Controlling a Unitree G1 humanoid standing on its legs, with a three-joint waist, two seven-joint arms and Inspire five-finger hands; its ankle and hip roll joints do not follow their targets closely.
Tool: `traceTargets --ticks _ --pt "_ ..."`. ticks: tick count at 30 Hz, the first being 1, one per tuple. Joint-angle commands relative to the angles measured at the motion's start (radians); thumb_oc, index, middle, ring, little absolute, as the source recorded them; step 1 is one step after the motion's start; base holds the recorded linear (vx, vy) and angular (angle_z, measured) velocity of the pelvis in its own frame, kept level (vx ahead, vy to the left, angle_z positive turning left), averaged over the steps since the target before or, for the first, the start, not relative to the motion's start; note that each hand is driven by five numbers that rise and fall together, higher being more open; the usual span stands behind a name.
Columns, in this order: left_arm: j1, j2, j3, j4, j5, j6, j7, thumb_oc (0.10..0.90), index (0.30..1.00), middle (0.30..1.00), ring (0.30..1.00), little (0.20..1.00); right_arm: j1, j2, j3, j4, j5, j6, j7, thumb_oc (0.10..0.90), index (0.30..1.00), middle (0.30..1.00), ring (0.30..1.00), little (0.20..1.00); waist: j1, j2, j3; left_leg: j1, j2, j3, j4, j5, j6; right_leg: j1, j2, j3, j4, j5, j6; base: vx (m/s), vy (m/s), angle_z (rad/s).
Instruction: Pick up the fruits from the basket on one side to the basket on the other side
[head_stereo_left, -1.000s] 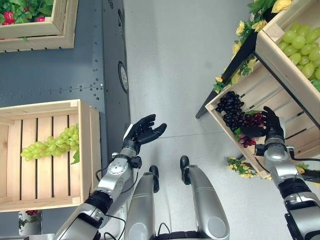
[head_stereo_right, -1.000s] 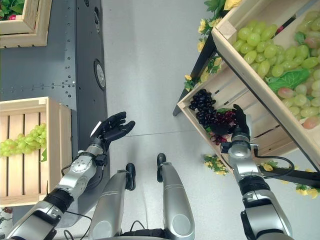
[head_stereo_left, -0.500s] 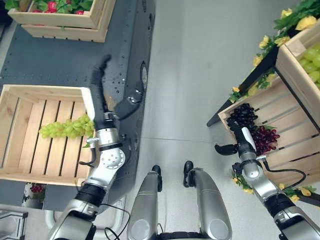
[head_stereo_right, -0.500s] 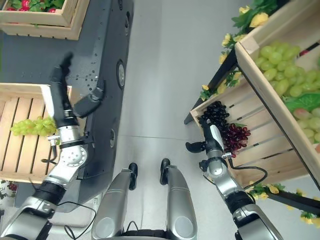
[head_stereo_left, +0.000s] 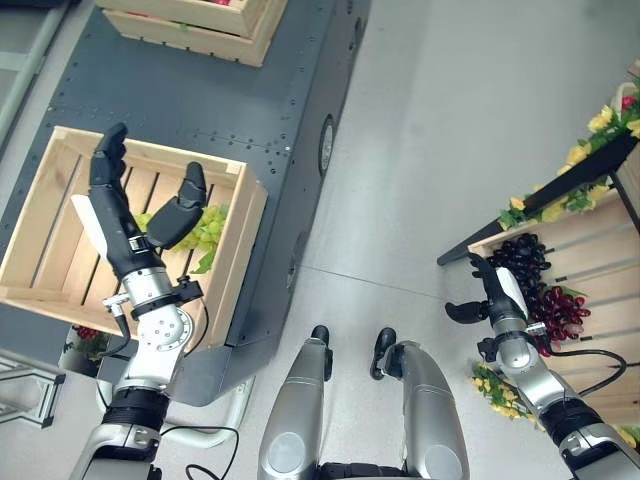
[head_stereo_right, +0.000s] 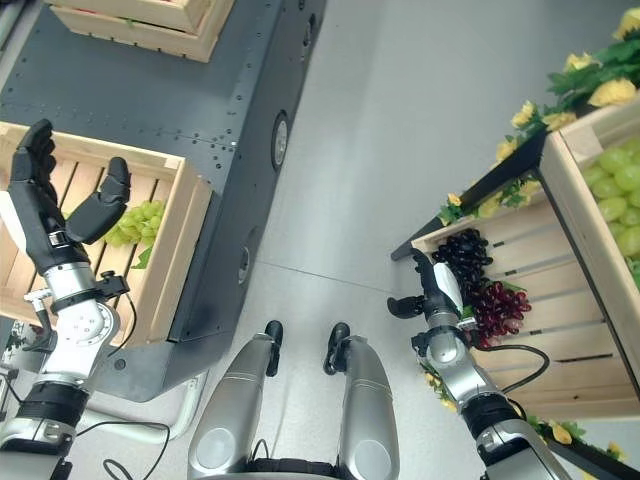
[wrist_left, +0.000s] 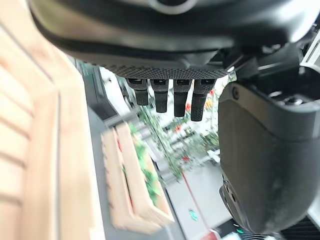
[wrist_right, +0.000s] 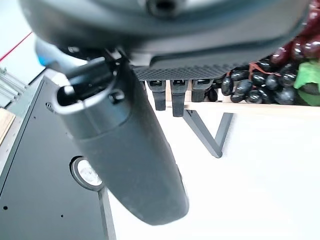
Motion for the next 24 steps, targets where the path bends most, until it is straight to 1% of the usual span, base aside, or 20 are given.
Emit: traceTargets --ticks 1,3,5,6,9,10,13,14,16,18,19,20,21,22,24 --pt "-0.048 0.109 0.059 -0.053 0.074 -0.013 0.058 0.8 0.9 0.9 0.9 0.9 -0.032 -0.03 0.018 -0.088 -0.028 -0.051 0.037 0.8 0.9 0.9 0.9 0.9 0.006 0.026 -0.015 -0.022 -0.06 0.078 -0.012 0.038 0.091 0.071 0.015 -0.011 -0.022 0.026 -0.019 0.01 0.058 0.09" --pt "-0.069 0.16 0.065 -0.001 0.103 0.026 0.114 0.8 0.9 0.9 0.9 0.9 -0.026 -0.044 0.023 -0.097 -0.021 -0.045 0.042 0.8 0.9 0.9 0.9 0.9 0.009 0.023 -0.015 -0.039 -0.057 0.081 -0.012 0.036 0.094 0.052 0.012 -0.016 -0.011 0.023 -0.018 0.01 0.058 0.1" --pt "-0.098 0.2 0.058 0.076 0.126 0.048 0.163 0.8 0.9 0.9 0.9 0.9 -0.024 -0.05 0.029 -0.093 -0.017 -0.051 0.049 0.8 0.9 0.9 0.9 0.9 0.008 0.017 -0.015 -0.054 -0.052 0.082 -0.008 0.035 0.097 0.038 0.011 -0.02 -0.002 0.02 -0.019 0.01 0.041 0.07" --pt "-0.116 0.22 0.05 0.117 0.159 0.061 0.185 0.8 0.9 0.9 0.9 0.9 -0.027 -0.051 0.034 -0.088 -0.013 -0.054 0.055 0.8 0.9 0.9 0.9 0.9 0.007 0.013 -0.015 -0.062 -0.049 0.083 -0.004 0.034 0.098 0.032 0.012 -0.021 0.001 0.018 -0.021 0.01 0.03 0.02" --pt "-0.168 0.27 0.002 0.209 0.238 0.117 0.199 0.8 0.9 0.9 0.9 0.9 -0.039 -0.053 0.053 -0.076 -0.006 -0.067 0.069 0.8 0.9 0.9 0.9 0.9 0.006 0.0 -0.015 -0.078 -0.039 0.087 -0.001 0.034 0.1 0.018 0.012 -0.027 0.004 0.018 -0.023 0.0 0.02 0.04" --pt "-0.184 0.29 -0.023 0.239 0.275 0.14 0.194 0.8 0.9 0.9 0.9 0.9 -0.049 -0.057 0.059 -0.071 -0.003 -0.069 0.077 0.8 0.9 0.9 0.9 0.9 0.006 -0.003 -0.015 -0.084 -0.036 0.088 -0.002 0.036 0.099 0.014 0.012 -0.03 0.0 0.019 -0.023 -0.02 0.022 0.04" --pt "-0.216 0.322 -0.075 0.275 0.229 0.172 0.101 0.8 0.9 0.9 0.9 0.9 -0.08 -0.073 0.078 -0.054 0.006 -0.08 0.1 0.8 0.9 0.9 0.9 0.9 0.008 -0.009 -0.015 -0.103 -0.028 0.093 0.0 0.038 0.097 -0.001 0.014 -0.036 0.001 0.019 -0.025 -0.01 0.009 0.01" --pt "-0.218 0.327 -0.085 0.281 0.239 0.188 0.088 0.8 0.9 0.9 0.9 0.9 -0.08 -0.075 0.084 -0.053 0.005 -0.078 0.104 0.8 0.9 0.9 0.9 0.9 0.011 -0.011 -0.015 -0.084 -0.028 0.092 0.0 0.019 0.093 0.015 0.016 -0.03 0.004 0.004 -0.015 0.0 0.0 0.0" --pt "-0.256 0.36 -0.123 0.311 0.285 0.217 0.051 0.8 0.9 0.9 0.9 0.9 -0.103 -0.081 0.096 -0.038 0.015 -0.07 0.113 0.8 0.9 0.9 0.9 0.9 0.012 -0.016 -0.015 -0.09 -0.022 0.096 0.002 0.016 0.093 0.013 0.015 -0.039 0.005 0.001 -0.017 0.0 0.0 0.0" --pt "-0.297 0.389 -0.172 0.338 0.309 0.226 0.001 0.8 0.9 0.9 0.9 0.9 -0.128 -0.081 0.103 0.004 0.026 -0.086 0.135 0.8 0.9 0.9 0.9 0.9 0.014 -0.017 -0.015 -0.094 -0.02 0.094 0.003 0.014 0.093 0.011 0.016 -0.04 0.003 0.0 -0.016 -0.01 0.029 0.04" --pt "-0.324 0.399 -0.206 0.352 0.364 0.217 -0.015 0.8 0.9 0.9 0.9 0.9 -0.145 -0.081 0.111 0.024 0.03 -0.107 0.153 0.8 0.9 0.9 0.9 0.9 0.016 -0.017 -0.015 -0.096 -0.019 0.091 0.002 0.014 0.093 0.01 0.015 -0.04 0.0 0.001 -0.015 0.0 0.0 0.0" --pt "-0.33 0.402 -0.212 0.352 0.369 0.218 -0.016 0.8 0.9 0.9 0.9 0.9 -0.149 -0.082 0.111 0.026 0.03 -0.109 0.154 0.8 0.9 0.9 0.9 0.9 0.015 -0.017 -0.015 -0.102 -0.019 0.09 0.002 0.017 0.094 0.005 0.015 -0.041 0.0 0.004 -0.016 0.0 0.0 0.0" --pt "-0.352 0.419 -0.258 0.351 0.43 0.225 -0.025 0.8 0.9 0.9 0.9 0.9 -0.161 -0.082 0.118 0.039 0.018 -0.118 0.159 0.8 0.9 0.9 0.9 0.9 0.016 -0.016 -0.015 -0.101 -0.018 0.09 0.003 0.014 0.093 0.007 0.015 -0.04 -0.001 0.003 -0.014 -0.06 0.014 0.02" --pt "-0.384 0.44 -0.304 0.347 0.491 0.228 -0.043 0.8 0.9 0.9 0.9 0.9 -0.186 -0.088 0.119 0.05 0.012 -0.121 0.165 0.8 0.9 0.9 0.9 0.9 0.014 -0.013 -0.015 -0.129 -0.017 0.092 0.001 0.035 0.096 -0.017 0.012 -0.051 -0.005 0.02 -0.024 -0.05 0.021 0.05" --pt "-0.423 0.478 -0.395 0.313 0.55 0.26 -0.055 0.8 0.9 0.9 0.9 0.9 -0.213 -0.105 0.131 0.062 0.026 -0.12 0.174 0.8 0.9 0.9 0.9 0.9 0.016 -0.006 -0.015 -0.133 -0.019 0.092 -0.008 0.039 0.095 -0.022 0.011 -0.053 -0.01 0.023 -0.022 -0.03 0.021 0.06"
